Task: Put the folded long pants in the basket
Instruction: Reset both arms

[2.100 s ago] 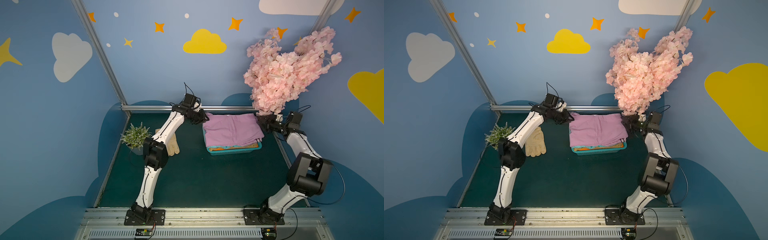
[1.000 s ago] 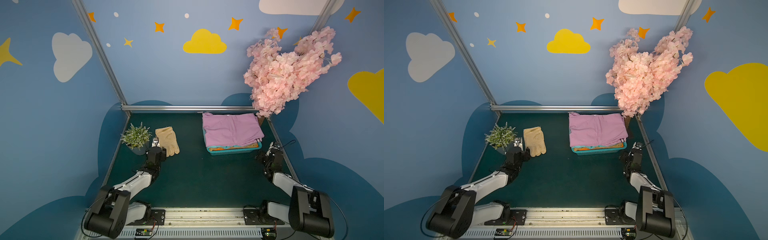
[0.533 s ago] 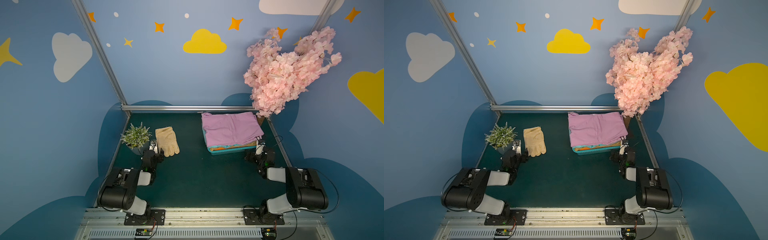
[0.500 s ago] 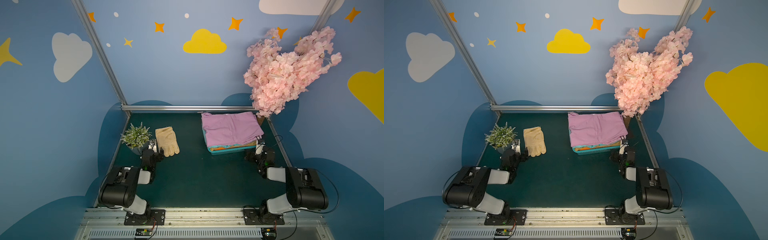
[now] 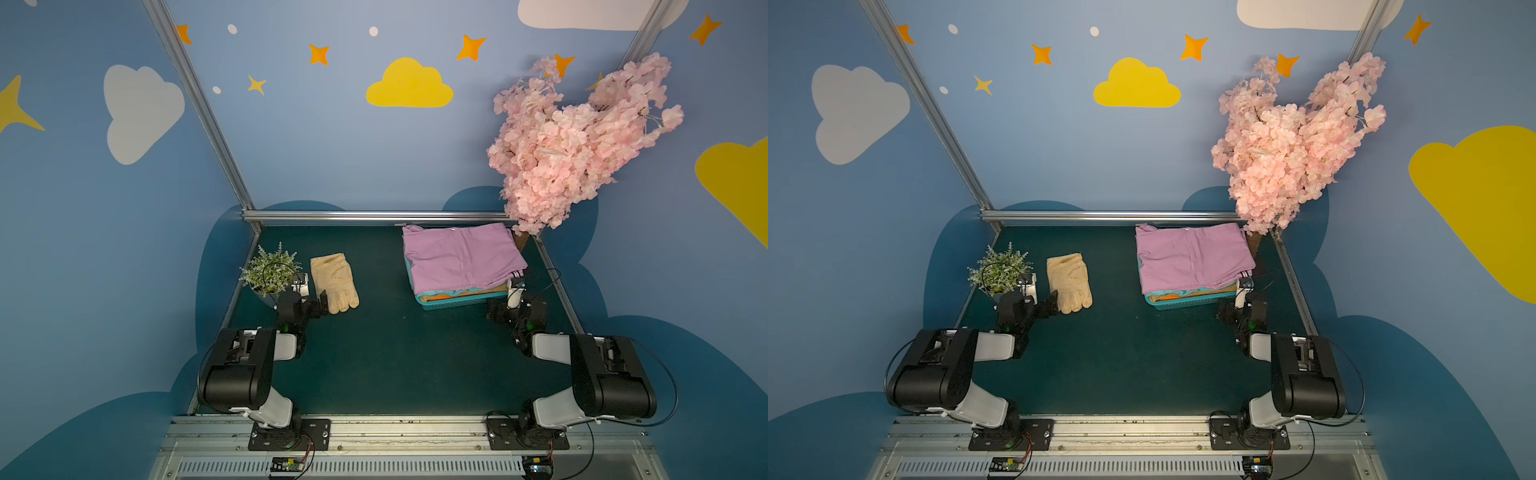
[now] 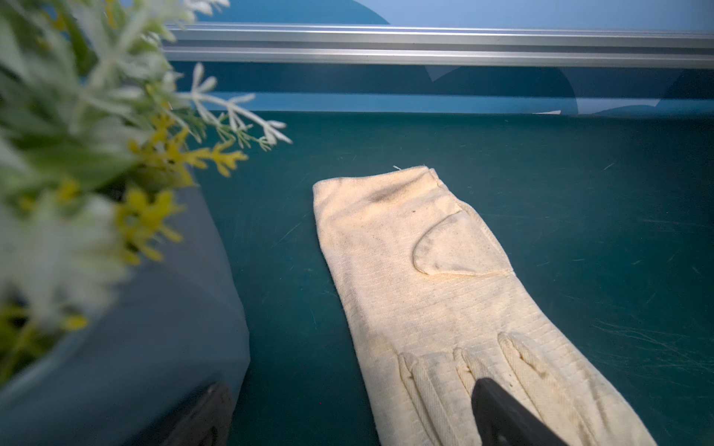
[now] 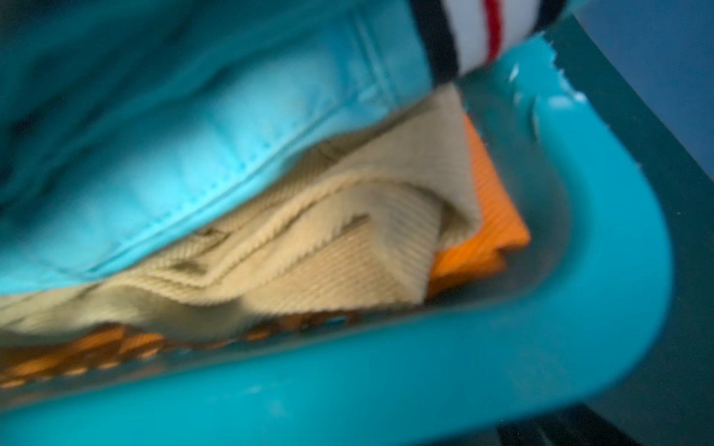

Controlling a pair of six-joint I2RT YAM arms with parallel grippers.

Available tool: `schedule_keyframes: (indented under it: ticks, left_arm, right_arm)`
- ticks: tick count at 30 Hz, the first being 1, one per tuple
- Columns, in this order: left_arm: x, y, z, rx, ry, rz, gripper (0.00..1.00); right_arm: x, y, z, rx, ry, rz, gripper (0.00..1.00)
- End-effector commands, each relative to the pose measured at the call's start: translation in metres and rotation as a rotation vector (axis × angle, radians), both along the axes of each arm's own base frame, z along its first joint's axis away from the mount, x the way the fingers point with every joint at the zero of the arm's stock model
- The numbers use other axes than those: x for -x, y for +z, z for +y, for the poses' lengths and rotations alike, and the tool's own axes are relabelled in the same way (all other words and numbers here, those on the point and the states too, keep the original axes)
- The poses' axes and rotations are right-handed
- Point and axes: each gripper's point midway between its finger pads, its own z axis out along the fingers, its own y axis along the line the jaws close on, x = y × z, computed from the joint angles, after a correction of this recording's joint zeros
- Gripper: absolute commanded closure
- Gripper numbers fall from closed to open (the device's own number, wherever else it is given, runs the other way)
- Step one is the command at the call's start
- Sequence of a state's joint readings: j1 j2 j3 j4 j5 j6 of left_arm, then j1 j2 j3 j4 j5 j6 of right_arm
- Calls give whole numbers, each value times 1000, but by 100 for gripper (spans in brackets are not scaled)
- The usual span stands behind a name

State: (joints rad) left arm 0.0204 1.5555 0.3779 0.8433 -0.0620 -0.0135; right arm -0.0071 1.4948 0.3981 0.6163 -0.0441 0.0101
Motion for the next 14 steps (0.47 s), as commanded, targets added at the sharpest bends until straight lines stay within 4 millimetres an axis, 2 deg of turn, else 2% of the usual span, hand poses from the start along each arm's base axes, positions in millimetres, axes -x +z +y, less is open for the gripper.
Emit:
schedule_keyframes:
  ticks: [1, 14]
  left_arm:
    - [-3, 9, -1, 14, -5, -17, 0]
    - [-3, 8, -1, 14, -4, -16, 0]
  right_arm:
    - [-19, 33, 6, -2, 22, -106, 2]
    - [-20, 33, 6, -1, 27, -107, 2]
